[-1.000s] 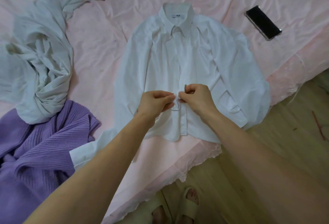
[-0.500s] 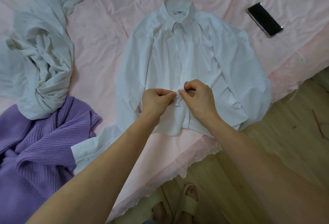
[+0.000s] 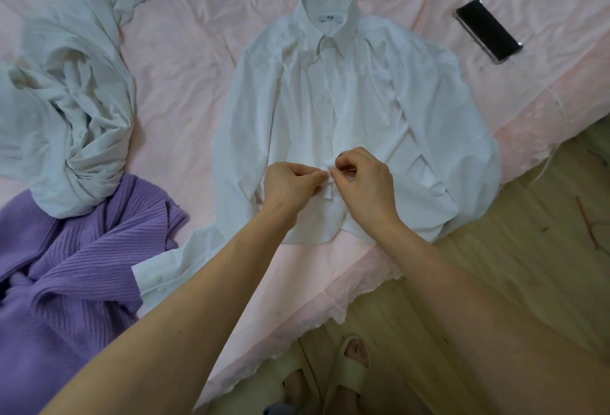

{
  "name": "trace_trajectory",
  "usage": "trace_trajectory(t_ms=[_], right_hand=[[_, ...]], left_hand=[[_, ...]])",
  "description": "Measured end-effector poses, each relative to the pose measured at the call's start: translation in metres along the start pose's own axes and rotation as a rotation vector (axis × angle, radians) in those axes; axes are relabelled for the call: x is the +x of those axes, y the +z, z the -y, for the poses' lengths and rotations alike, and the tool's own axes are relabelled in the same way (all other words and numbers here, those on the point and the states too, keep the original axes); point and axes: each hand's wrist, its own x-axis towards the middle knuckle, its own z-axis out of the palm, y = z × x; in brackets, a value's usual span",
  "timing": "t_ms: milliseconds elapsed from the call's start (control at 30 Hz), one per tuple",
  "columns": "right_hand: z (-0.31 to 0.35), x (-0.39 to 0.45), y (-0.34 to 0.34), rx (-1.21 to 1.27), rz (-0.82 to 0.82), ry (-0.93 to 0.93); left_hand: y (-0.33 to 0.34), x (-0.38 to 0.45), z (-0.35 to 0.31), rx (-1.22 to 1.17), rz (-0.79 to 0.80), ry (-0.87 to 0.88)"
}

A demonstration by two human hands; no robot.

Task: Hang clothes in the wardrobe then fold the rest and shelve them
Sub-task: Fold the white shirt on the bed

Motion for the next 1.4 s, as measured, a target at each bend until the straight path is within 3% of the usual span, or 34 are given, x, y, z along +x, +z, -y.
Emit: trace_trajectory(t_ms=[367,567,700,1067,1267,1400], right_hand=[[0.003,0.008,-0.015,0.129,0.258,0.1],[0.006,0.02,-0.017,-0.097,0.358,0.001],[0.01,0.021,-0.012,-0.226,0.318,-0.111],[0.003,0.014,-0.012,-0.136,0.296,-0.163],[-0.003,0.012,-0.016,-0.262,0.293,-0.323],[-0.011,0.002,-0.017,-0.366,0.275,-0.474]], left_hand=[[-0.007,0.002,0.006,-0.093,0.073,-0.117],[-0.008,0.0,0.003,0.044,0.073,-0.049],[-0.006,0.004,-0.002,0.145,0.034,-0.022],[-0.009,0.004,-0.006,0.069,0.146,-0.062],[-0.009,0.01,-0.009,-0.266,0.241,-0.291],[-0.002,0.011,-0.008,-0.255,0.304,-0.416]])
